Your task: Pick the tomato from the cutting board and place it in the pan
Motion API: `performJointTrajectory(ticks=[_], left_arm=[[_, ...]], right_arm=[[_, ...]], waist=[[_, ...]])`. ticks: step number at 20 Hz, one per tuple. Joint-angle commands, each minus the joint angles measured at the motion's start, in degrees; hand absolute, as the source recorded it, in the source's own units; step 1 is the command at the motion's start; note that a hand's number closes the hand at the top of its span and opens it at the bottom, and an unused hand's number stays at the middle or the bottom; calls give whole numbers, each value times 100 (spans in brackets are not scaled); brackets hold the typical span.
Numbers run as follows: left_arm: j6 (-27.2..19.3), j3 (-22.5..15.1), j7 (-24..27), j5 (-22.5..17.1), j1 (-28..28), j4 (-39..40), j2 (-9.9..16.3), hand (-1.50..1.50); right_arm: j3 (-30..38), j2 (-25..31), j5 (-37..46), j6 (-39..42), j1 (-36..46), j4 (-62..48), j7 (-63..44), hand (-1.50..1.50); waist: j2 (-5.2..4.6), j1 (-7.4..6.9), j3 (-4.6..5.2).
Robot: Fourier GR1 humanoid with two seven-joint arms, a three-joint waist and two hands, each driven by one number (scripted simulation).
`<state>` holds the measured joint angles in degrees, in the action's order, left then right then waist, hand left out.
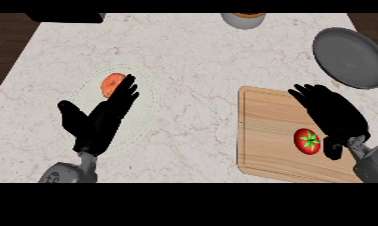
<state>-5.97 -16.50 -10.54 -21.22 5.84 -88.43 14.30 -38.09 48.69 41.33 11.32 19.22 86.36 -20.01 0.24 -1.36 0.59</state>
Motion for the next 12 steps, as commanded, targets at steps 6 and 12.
performJointTrajectory(ticks=[6,12], left_arm=[[124,113,-12,-77,46,114,2,0],[-135,139,-215,64,-51,-253,-144,0]], right_arm=[[-873,-1509,83,3242,590,283,-2989,-150],[-581,-2690,132,3744,393,190,-4131,-150]], waist=[[-20,42,-35],[-12,117,-55]])
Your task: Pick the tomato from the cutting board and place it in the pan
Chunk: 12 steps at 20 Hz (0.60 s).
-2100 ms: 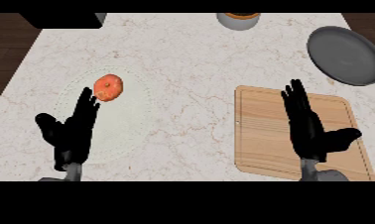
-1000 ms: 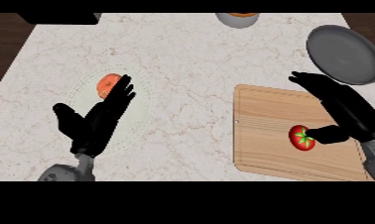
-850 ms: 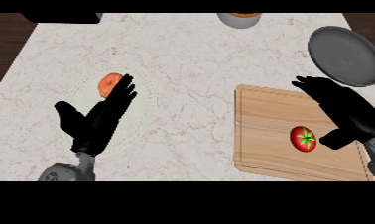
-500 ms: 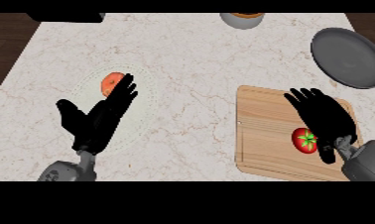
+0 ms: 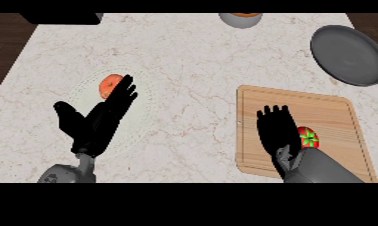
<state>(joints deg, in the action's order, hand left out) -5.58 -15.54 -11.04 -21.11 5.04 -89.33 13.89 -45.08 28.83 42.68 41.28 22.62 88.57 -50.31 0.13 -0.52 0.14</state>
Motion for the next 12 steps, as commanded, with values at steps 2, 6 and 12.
performJointTrajectory(ticks=[2,6,12], left_arm=[[278,189,220,-31,111,369,-48,0],[139,57,-13,107,-217,-125,-53,0],[127,183,79,185,-214,-112,-95,0]], right_arm=[[55,-804,334,452,29,-385,-922,-150],[-107,-830,856,269,-260,-450,-885,-150],[113,196,1355,370,-298,-213,-264,-150]], waist=[[-18,42,-10],[-7,23,-14],[-3,41,-14]])
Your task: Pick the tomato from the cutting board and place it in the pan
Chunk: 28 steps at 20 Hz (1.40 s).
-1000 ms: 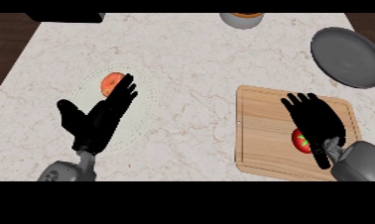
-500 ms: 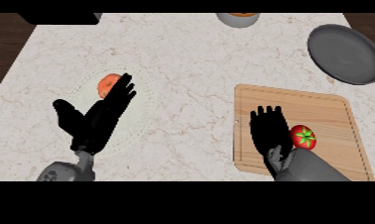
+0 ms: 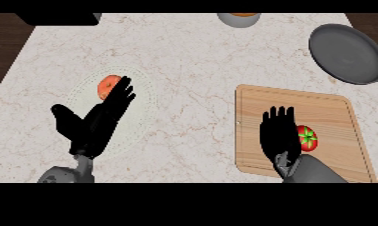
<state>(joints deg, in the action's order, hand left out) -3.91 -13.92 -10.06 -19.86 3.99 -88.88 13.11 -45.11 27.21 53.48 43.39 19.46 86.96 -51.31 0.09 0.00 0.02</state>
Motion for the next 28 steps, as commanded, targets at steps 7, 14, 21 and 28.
performJointTrajectory(ticks=[7,14,21,28], left_arm=[[198,395,-359,60,208,-44,-40,0],[439,471,-152,265,-42,-43,-256,0],[340,419,-482,245,-66,-380,-369,0],[406,466,-211,301,-171,-193,-382,0]], right_arm=[[391,161,902,-111,-347,-327,423,-150],[680,38,1485,-271,-561,-419,923,-150],[411,805,1951,-1059,-414,-538,2109,150],[2234,-751,480,-2047,-260,-777,1996,150]], waist=[[-7,-9,-3],[-7,-8,-2],[-2,-8,-2],[-23,38,-26]])
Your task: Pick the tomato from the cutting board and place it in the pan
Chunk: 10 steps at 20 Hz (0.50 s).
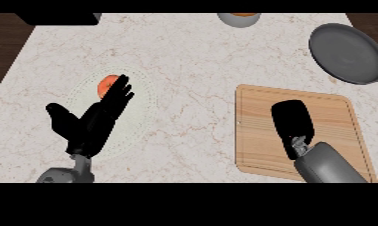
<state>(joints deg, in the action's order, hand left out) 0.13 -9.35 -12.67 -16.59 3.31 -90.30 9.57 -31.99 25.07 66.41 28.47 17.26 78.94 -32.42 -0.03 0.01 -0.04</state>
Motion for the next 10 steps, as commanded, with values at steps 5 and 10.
performJointTrajectory(ticks=[5,10], left_arm=[[184,137,297,34,-5,347,49,0],[8,5,62,152,-94,60,-2,0]], right_arm=[[1178,-1111,-788,-1684,-131,-407,174,150],[1483,-925,-219,-2773,108,324,-153,150]], waist=[[-14,-5,1],[26,26,3]])
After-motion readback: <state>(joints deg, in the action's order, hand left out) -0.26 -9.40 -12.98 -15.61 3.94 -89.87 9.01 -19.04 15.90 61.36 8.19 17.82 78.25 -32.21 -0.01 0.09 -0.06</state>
